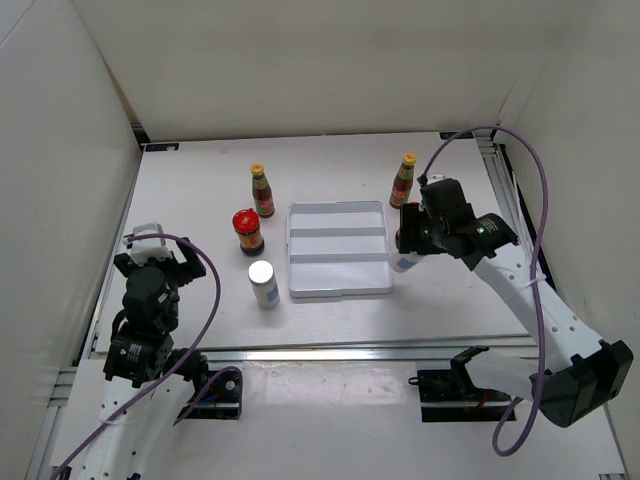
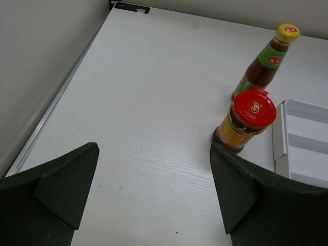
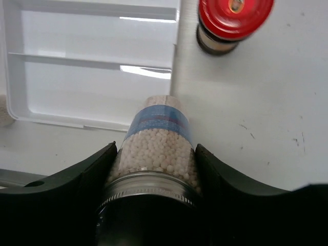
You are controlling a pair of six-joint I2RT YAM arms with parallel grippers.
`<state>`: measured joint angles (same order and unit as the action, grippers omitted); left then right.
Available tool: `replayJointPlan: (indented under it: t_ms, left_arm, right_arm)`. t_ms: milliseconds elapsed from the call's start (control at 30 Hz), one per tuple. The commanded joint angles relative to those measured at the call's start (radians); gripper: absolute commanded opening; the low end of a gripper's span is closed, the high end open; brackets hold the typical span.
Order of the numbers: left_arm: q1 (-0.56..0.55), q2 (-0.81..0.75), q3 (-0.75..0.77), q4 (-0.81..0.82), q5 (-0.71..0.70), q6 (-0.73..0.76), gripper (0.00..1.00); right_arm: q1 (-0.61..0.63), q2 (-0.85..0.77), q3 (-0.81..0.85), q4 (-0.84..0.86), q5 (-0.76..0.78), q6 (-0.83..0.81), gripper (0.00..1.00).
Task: Organize the condiment bottles
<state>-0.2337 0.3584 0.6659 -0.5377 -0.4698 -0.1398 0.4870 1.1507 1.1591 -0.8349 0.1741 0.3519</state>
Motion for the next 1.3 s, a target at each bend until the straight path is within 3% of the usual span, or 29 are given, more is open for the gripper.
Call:
replayJointPlan:
  t_ms: [0, 133, 367, 400, 433, 533, 567, 733, 1033, 1067, 1267]
  left_arm:
    - [-0.003, 0.008, -0.002, 0.012, 0.010, -0.006, 1.00]
    - [-0.003, 0.008, -0.002, 0.012, 0.010, -0.006, 1.00]
    - [-0.003, 0.008, -0.002, 0.012, 0.010, -0.006, 1.00]
    - [-0.003, 0.008, -0.002, 0.012, 0.010, -0.006, 1.00]
    - [-0.003, 0.008, -0.002, 0.012, 0.010, -0.006, 1.00]
    - [-0.003, 0.017, -0.002, 0.012, 0.010, -0.006, 1.00]
    - [-0.003, 0.017, -0.002, 0.012, 0.010, -0.006, 1.00]
    - [-0.003, 0.017, -0.002, 0.012, 0.020, -0.006, 1.00]
    - [-0.003, 0.017, -0.002, 0.012, 0.083, 0.003, 1.00]
    - [-0.003, 0.017, -0.002, 0.022, 0.095, 0.003, 1.00]
    - [-0.003, 0.027, -0.002, 0.022, 0.115, 0.012, 1.00]
  right_arm:
    - [0.073, 0.053, 0.085, 0.046, 0.060, -0.014, 0.10]
    - [0.154, 0.176, 0.103, 0.101, 0.071, -0.014, 0.10]
    - [0.167, 0.299, 0.113, 0.145, 0.082, -0.004, 0.11]
    - [0.167, 0.313, 0.103, 0.155, 0.082, -0.004, 0.14]
    - [0.167, 0.313, 0.090, 0.167, 0.082, -0.004, 0.24]
    - [0.167, 0.333, 0.077, 0.177, 0.082, -0.004, 0.32]
    - [0.167, 0.333, 0.077, 0.177, 0.082, -0.004, 0.45]
    - [0.167, 0.343, 0.068, 0.188, 0.082, -0.004, 0.74]
    - [0.167, 0.333, 0.120, 0.154, 0.103, -0.004, 0.86]
    - [0.167, 0.322, 0.132, 0.140, 0.104, -0.004, 1.00]
    - [0.167, 0.204, 0.099, 0.177, 0.113, -0.028, 1.00]
